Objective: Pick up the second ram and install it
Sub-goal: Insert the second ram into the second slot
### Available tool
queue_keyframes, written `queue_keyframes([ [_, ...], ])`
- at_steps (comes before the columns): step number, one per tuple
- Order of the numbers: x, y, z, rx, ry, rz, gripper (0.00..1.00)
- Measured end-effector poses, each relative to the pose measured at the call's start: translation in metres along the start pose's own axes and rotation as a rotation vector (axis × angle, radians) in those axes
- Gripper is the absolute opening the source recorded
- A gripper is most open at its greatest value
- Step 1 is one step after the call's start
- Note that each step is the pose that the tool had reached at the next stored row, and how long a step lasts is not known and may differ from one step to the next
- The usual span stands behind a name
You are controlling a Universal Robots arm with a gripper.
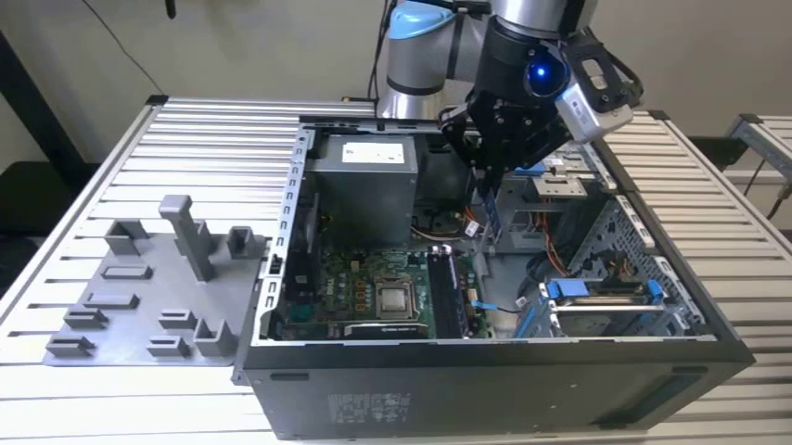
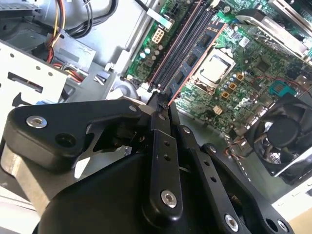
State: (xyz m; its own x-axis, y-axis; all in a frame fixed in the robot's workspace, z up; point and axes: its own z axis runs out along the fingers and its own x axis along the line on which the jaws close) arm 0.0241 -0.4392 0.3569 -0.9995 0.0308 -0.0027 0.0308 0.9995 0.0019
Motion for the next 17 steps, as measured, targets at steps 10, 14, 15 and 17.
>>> queue_keyframes([
  [10,0.0,0.0,0.0053,0.0001,0.0,0.012,0.14],
  [14,0.0,0.0,0.0081,0.0,-0.0001,0.017,0.14],
  [15,0.0,0.0,0.0088,0.0,0.0,0.018,0.14],
  [17,0.0,0.0,0.0107,0.0002,0.0,0.022,0.14],
])
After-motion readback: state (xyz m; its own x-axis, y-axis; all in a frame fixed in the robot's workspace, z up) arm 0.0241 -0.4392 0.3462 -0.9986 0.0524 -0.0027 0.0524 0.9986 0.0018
